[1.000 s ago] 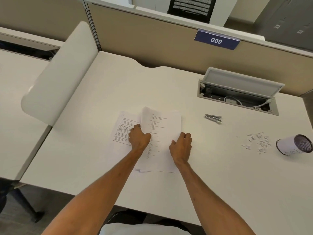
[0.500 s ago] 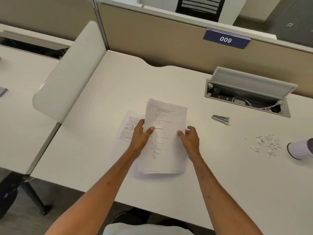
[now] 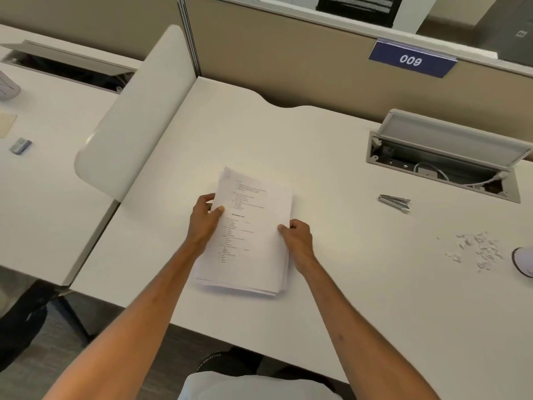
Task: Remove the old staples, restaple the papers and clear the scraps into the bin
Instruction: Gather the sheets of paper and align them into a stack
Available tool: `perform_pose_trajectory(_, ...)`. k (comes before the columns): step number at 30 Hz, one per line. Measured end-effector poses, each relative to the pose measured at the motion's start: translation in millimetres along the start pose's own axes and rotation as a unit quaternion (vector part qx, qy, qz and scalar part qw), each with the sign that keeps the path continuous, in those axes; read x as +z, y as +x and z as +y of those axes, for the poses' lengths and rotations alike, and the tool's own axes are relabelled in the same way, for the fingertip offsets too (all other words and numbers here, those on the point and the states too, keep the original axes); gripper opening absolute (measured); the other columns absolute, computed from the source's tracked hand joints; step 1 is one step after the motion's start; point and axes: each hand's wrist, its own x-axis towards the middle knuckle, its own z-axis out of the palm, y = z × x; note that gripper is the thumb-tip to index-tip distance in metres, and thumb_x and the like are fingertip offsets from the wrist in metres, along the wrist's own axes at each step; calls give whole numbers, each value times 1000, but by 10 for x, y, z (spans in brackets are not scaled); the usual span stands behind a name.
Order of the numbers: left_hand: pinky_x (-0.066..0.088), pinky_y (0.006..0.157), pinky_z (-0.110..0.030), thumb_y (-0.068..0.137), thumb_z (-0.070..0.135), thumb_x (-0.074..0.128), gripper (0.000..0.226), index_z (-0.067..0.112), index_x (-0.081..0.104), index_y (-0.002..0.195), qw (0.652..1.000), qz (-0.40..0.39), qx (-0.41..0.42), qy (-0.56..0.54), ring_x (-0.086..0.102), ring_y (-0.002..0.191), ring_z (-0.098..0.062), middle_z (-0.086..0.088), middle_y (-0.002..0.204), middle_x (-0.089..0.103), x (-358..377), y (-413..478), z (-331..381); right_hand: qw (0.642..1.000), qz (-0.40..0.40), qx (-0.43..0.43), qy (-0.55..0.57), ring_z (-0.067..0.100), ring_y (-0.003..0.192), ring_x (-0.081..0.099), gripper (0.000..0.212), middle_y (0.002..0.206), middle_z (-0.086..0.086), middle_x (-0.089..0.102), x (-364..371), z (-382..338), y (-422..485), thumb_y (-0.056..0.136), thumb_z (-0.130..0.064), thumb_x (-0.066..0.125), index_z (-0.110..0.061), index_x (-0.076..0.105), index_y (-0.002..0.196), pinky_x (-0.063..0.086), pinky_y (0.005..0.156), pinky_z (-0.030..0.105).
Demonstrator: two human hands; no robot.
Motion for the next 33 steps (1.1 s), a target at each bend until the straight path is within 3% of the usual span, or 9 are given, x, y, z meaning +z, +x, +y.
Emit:
perform_pose_trajectory(5,61,96,-47,102,8,62,45,20,62,145,995,23,9,92,71,116,-31,-6,131,72,-38,28,-157,987,63,-32,-144,29,70,55,27,75,2,55,231,100,-152,97,-23,61,-14,44,78,36,58,34)
perform_pose_trajectory(10,56,100,-41,93,1,59,53,16,67,143,979,69,52,184,68,125,-32,-10,138,68,60,45,-194,952,71,-105,-280,36,98,65,21,105,14,68,306,143,-210,102,-26,61,-5,60,102,41,75,34)
perform_pose_trajectory(12,54,110,-48,93,2,61,54,16,67,145,971,76,70,215,60,132,-35,-14,143,63,106,44,-199,939,76,-119,-312,37,104,65,25,112,14,66,288,145,-219,103,-28,60,-4,60,111,45,80,38)
perform_pose_trajectory(14,47,117,-54,95,4,62,55,18,65,148,961,80,78,254,52,139,-36,-15,150,57,136,10,-194,933,82,-125,-326,37,106,65,30,118,13,62,270,146,-228,102,-29,62,-4,58,118,49,81,40)
perform_pose_trajectory(18,45,117,-54,98,9,63,59,22,59,155,952,65,91,284,51,140,-38,-14,153,55,214,-11,-250,946,82,-92,-299,32,119,54,51,132,15,50,293,109,-239,97,-33,71,-1,49,130,44,76,34)
perform_pose_trajectory(23,41,118,-57,100,16,65,65,19,49,163,953,80,52,287,49,141,-43,-18,151,55,382,-77,-259,946,54,-75,-310,31,121,42,51,133,16,39,431,56,-309,94,-29,71,2,46,126,40,74,34)
perform_pose_trajectory(27,40,117,-59,96,21,71,63,16,51,156,960,102,-19,260,56,137,-44,-18,145,64,432,-10,-222,941,70,-95,-316,28,115,43,49,129,14,38,442,135,-346,91,-20,69,3,47,128,41,73,30)
perform_pose_trajectory(31,54,110,-61,99,30,73,43,7,70,135,968,83,-34,234,69,121,-46,-19,132,75,417,26,-191,944,65,-115,-303,27,117,45,42,128,12,40,326,243,-317,91,-16,66,1,50,126,42,74,28)
perform_pose_trajectory(33,61,102,-57,101,30,72,40,5,69,133,979,67,-23,192,73,114,-44,-17,129,75,414,-18,-169,952,53,-112,-280,27,121,44,40,131,12,41,231,258,-294,93,-17,67,-2,51,125,42,79,30)
